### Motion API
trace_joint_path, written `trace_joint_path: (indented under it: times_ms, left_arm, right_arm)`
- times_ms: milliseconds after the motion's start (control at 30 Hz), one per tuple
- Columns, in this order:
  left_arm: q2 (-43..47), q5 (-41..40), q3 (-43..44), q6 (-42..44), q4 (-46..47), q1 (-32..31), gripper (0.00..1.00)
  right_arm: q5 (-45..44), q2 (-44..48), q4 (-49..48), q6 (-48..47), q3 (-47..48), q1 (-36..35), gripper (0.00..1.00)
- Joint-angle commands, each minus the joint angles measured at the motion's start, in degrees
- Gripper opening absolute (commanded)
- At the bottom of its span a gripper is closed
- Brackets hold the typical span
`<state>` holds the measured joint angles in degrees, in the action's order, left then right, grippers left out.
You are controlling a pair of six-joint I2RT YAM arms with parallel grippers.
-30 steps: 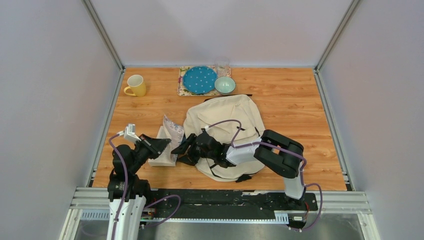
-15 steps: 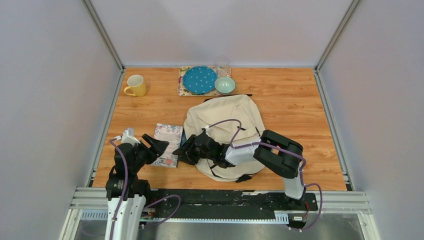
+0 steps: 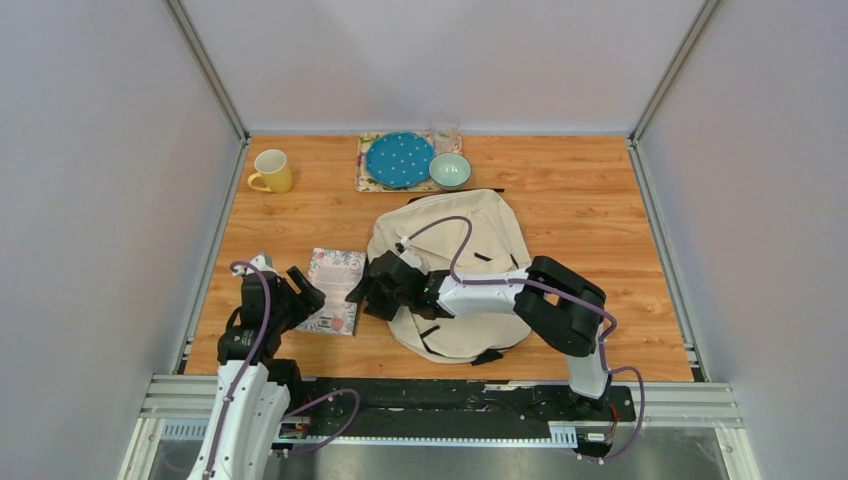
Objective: Pack the student bag
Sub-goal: Pick up the book from the center of the board.
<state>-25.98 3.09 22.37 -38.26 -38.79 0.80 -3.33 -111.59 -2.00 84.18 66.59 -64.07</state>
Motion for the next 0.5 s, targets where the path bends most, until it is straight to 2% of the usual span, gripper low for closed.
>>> trace_joint_path:
  times_ms: [0, 267, 367, 467]
  left_arm:
    - [-1.00, -4.50, -3.81, 2.05, 4.76, 0.17, 0.81]
    - [-2.06, -3.53, -10.41, -0.41, 10.39, 0.17, 0.82]
    - [-2.76, 1.47, -12.78, -1.46, 12.41, 0.17, 0.82]
    - [-2.85, 5.07, -15.07, -2.96, 14.52, 0.17, 0.81]
  right_arm:
    - [-2.30, -1.96, 7.62, -7.09, 4.86, 0.53, 0.58]
    - [2.01, -7.06, 8.33, -8.15, 7.77, 1.76, 0.57]
    - [6.39, -8.03, 4.65, -9.03, 7.33, 2.46, 0.56]
    - [10.69, -8.82, -3.25, -10.18, 6.36, 2.55, 0.53]
